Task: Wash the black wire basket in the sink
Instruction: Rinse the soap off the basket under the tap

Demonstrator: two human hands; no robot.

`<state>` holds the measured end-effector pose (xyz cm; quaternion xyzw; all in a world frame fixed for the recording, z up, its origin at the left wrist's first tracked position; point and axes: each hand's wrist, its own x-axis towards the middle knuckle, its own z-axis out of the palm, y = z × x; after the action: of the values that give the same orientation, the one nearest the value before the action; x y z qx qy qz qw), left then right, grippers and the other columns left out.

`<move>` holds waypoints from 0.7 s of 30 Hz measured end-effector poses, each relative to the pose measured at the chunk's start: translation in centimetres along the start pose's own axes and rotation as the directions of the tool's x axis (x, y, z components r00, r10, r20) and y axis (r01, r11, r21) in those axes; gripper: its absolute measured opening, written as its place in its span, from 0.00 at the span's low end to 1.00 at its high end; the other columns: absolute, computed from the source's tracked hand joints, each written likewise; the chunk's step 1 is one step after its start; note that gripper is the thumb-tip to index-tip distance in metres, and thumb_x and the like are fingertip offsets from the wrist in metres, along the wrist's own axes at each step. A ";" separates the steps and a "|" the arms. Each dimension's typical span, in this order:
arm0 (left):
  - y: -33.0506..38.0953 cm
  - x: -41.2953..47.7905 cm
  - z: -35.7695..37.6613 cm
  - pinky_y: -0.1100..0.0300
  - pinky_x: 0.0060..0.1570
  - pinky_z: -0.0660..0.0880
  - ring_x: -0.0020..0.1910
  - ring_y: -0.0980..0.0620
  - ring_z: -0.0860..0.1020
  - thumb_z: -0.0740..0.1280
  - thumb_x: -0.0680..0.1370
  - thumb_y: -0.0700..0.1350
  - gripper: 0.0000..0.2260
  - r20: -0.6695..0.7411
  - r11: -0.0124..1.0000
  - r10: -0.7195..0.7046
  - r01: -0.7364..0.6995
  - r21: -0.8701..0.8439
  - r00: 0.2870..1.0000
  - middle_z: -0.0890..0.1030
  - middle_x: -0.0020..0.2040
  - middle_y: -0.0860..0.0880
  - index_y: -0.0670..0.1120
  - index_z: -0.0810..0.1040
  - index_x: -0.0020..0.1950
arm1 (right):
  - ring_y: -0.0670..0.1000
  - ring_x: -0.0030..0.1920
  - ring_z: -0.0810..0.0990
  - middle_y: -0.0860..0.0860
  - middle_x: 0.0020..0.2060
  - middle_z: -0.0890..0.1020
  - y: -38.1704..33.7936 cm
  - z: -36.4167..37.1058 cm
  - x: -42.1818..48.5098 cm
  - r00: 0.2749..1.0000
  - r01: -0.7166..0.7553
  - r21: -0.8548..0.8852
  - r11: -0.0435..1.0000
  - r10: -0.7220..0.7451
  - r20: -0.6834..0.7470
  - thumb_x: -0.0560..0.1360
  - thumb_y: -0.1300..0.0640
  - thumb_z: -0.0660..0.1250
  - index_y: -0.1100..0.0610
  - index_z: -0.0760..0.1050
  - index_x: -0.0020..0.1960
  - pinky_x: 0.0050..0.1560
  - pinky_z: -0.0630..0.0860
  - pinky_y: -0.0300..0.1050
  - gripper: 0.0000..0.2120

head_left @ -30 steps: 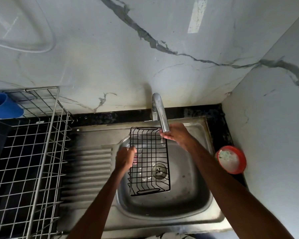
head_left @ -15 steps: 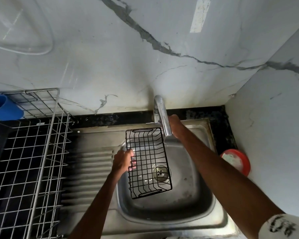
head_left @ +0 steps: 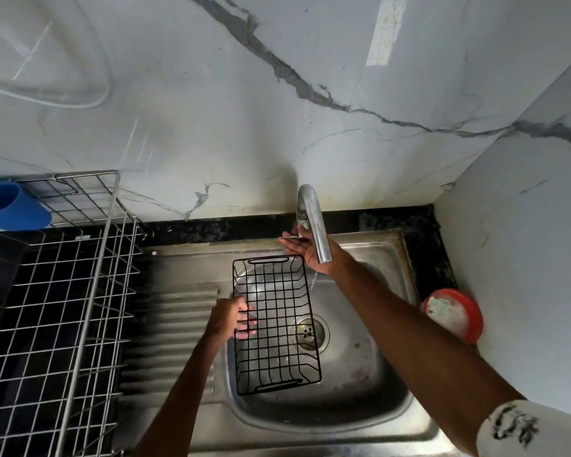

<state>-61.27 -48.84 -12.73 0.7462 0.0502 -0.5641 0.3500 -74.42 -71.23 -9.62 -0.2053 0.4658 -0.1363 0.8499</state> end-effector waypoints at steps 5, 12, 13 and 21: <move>-0.2 -0.4 -0.4 0.54 0.28 0.82 0.43 0.39 0.84 0.58 0.82 0.39 0.13 0.005 1.000 0.000 0.000 -0.027 1.000 0.84 0.46 0.35 0.35 0.81 0.54 | 0.56 0.49 0.87 0.59 0.48 0.86 -0.2 0.3 -0.9 0.998 -0.062 0.041 0.997 0.061 0.018 0.85 0.55 0.58 0.65 0.79 0.50 0.50 0.85 0.52 0.16; 0.0 -0.4 0.0 0.51 0.36 0.82 0.43 0.38 0.85 0.59 0.83 0.42 0.14 -0.035 0.998 0.057 -0.056 0.025 0.998 0.85 0.50 0.33 0.35 0.81 0.54 | 0.51 0.29 0.81 0.55 0.32 0.82 -2.3 -0.5 -0.4 0.985 -0.161 -0.030 0.987 0.158 -0.076 0.84 0.54 0.59 0.61 0.79 0.45 0.40 0.81 0.45 0.15; 0.1 -0.6 0.1 0.52 0.35 0.82 0.42 0.38 0.85 0.59 0.83 0.42 0.14 -0.042 0.997 0.062 -0.060 0.040 0.997 0.85 0.49 0.34 0.34 0.81 0.54 | 0.51 0.30 0.82 0.55 0.34 0.83 -2.4 -0.6 -0.2 0.982 -0.161 -0.054 0.986 0.154 -0.106 0.84 0.54 0.59 0.61 0.79 0.48 0.37 0.82 0.45 0.14; 0.8 -4.1 1.1 0.40 0.44 0.85 0.41 0.39 0.87 0.70 0.78 0.47 0.14 -0.116 0.964 0.201 -0.175 0.202 0.973 0.87 0.43 0.37 0.35 0.83 0.51 | 0.52 0.49 0.82 0.56 0.51 0.83 0.1 -1.9 -5.2 0.969 0.084 -0.473 0.877 -0.182 -0.166 0.80 0.60 0.68 0.59 0.80 0.53 0.53 0.82 0.49 0.05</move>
<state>-63.28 -48.78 -8.93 0.8143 -0.0516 -0.4783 0.3247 -78.81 -69.41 -6.75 -0.4181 0.5547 -0.1001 0.7124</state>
